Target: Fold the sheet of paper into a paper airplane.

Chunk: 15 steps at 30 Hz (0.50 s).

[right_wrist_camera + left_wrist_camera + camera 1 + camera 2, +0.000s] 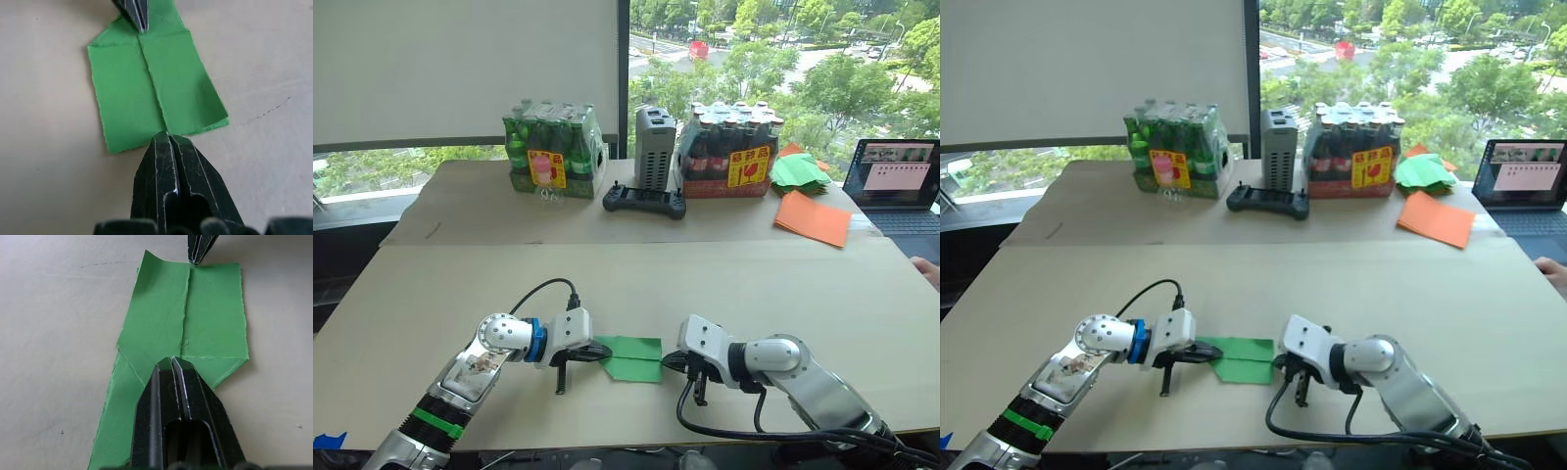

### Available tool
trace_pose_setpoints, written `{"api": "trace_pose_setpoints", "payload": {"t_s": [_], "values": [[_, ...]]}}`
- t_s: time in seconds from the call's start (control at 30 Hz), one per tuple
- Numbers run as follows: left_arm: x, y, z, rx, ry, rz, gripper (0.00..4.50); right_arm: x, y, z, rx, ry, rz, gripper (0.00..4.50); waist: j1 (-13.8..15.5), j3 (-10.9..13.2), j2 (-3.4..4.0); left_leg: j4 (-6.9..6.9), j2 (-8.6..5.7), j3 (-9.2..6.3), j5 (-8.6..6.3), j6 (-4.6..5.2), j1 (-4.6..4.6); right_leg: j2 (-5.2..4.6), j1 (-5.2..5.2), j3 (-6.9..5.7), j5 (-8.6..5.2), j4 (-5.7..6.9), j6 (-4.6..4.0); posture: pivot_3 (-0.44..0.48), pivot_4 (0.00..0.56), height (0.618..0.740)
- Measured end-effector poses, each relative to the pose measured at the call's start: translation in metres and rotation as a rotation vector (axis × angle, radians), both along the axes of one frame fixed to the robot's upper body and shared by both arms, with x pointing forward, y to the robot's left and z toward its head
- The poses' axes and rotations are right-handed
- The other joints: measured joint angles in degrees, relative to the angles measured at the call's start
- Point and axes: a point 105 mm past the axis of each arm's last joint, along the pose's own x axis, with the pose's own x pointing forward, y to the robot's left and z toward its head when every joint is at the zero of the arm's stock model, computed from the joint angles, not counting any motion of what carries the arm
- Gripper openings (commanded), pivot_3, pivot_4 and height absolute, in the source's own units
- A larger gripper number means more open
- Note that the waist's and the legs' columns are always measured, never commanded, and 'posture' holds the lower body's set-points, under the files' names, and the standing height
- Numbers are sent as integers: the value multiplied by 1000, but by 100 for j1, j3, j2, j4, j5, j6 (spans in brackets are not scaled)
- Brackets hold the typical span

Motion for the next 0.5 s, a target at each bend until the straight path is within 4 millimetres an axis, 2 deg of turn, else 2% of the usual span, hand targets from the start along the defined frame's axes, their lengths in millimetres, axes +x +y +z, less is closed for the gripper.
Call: {"api": "trace_pose_setpoints", "payload": {"t_s": [0.1, 0.17, 0.4, 0.5], "values": [[1, -1, 0, -1, -4, -2, 0, 0, 13, 16, 74, -33, 34, 38, -4, 0, 0, 0, 0, 0, 0, 0, -1, 0, -2, 0, 0, 0, 0, 0, 150, 696], [1, -2, 0, -4, -3, -5, 0, 1, 14, 18, 72, -42, 35, 38, 0, 0, 0, 0, -1, 0, 0, -1, -1, 1, -1, -1, 0, -1, 0, 0, 150, 696], [1, -9, 1, -9, 3, -23, 0, 18, 14, -11, -12, -11, -35, 38, -4, 1, 1, 0, -2, 2, 7, -13, -5, 0, -7, 0, 0, 0, 0, 0, 150, 696], [1, -16, 1, -18, 14, -35, 0, 18, 16, -12, -25, -20, -26, 38, -10, 0, 0, 0, -2, 2, 7, -13, -4, 0, -6, 0, 1, -1, 0, 0, 150, 696]]}}
